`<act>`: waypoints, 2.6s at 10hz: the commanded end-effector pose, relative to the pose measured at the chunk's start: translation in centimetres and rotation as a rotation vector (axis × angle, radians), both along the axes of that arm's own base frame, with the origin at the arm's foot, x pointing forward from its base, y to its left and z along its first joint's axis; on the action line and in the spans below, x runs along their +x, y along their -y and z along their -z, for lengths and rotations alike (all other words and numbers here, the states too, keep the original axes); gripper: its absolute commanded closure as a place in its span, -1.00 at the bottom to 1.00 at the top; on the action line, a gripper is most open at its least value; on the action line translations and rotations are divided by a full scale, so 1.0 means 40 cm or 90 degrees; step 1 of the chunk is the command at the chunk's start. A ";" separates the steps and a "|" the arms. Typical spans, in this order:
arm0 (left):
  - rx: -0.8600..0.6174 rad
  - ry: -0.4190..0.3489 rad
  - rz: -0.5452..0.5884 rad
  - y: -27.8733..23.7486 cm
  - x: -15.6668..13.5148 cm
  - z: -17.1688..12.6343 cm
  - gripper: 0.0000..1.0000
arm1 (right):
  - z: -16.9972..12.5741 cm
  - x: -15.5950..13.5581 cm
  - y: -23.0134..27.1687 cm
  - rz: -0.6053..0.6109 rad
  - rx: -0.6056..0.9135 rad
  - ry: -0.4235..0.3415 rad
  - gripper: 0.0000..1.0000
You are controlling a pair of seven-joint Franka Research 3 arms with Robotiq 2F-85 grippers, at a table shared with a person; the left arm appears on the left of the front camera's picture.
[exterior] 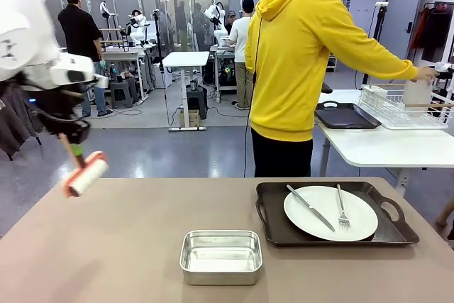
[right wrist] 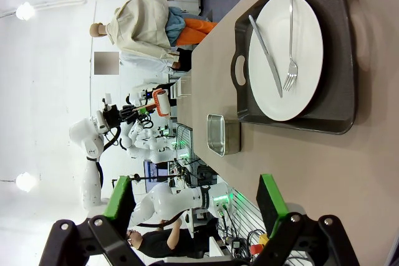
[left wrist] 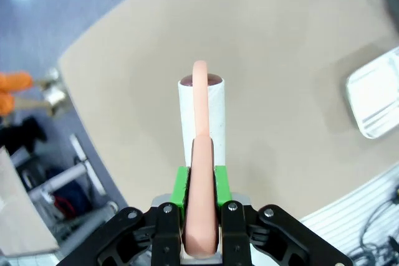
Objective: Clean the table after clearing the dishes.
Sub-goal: Place the Lint Roller back on top of the Airtight Container.
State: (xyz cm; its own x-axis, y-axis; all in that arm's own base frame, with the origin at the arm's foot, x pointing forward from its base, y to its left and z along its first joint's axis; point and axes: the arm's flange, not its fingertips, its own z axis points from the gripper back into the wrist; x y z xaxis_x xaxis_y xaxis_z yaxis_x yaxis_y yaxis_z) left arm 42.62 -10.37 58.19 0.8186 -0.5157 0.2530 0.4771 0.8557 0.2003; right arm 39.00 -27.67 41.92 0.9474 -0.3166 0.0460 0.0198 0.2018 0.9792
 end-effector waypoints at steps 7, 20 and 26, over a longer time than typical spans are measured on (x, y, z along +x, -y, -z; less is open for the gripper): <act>0.066 -0.073 0.586 0.533 -0.097 0.038 0.59 | -0.009 -0.005 -0.001 -0.001 0.002 0.005 -1.00; 0.022 -0.138 0.764 0.656 -0.072 0.169 0.59 | -0.009 -0.005 -0.001 -0.001 0.002 0.005 -1.00; -0.016 -0.208 0.756 0.670 -0.008 0.297 0.59 | -0.009 -0.005 -0.001 -0.001 0.002 0.005 -1.00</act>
